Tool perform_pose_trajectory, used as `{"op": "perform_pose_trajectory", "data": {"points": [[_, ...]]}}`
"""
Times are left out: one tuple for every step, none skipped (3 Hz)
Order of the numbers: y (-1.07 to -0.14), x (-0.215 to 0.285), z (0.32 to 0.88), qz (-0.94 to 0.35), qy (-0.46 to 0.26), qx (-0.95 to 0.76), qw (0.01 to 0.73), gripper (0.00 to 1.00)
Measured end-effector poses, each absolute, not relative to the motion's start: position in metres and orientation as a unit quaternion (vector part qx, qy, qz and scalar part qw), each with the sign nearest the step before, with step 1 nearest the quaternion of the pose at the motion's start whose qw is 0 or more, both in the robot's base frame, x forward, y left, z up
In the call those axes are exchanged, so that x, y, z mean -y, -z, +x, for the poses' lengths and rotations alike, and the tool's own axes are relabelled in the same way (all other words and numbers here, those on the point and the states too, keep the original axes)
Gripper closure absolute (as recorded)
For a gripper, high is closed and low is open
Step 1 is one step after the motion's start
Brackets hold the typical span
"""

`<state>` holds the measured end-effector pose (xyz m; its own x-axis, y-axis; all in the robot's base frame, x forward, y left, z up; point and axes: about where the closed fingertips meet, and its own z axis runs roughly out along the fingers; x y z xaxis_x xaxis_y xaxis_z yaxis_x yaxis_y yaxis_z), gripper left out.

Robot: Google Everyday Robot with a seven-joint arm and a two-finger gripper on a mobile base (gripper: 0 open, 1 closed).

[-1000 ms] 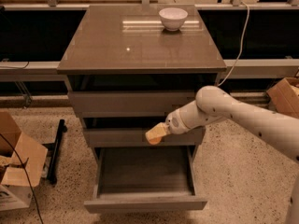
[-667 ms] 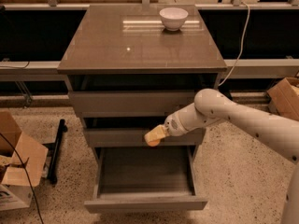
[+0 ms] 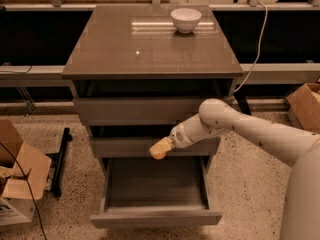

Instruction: Place orange into bottom drawer

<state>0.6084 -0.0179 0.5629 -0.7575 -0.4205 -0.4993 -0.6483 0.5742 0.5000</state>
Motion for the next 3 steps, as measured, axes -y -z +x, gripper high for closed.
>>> {"op": "perform_pose_trajectory", "data": {"points": [[-0.504,0.008,0.625,-0.323,-0.366,-0.858,0.161,1.00],[-0.443,0.015,0.637,-0.316,-0.397,-0.847,0.160,1.00],[-0.364,0.047,0.623,-0.250,-0.452,-0.837,0.182,1.00]]}}
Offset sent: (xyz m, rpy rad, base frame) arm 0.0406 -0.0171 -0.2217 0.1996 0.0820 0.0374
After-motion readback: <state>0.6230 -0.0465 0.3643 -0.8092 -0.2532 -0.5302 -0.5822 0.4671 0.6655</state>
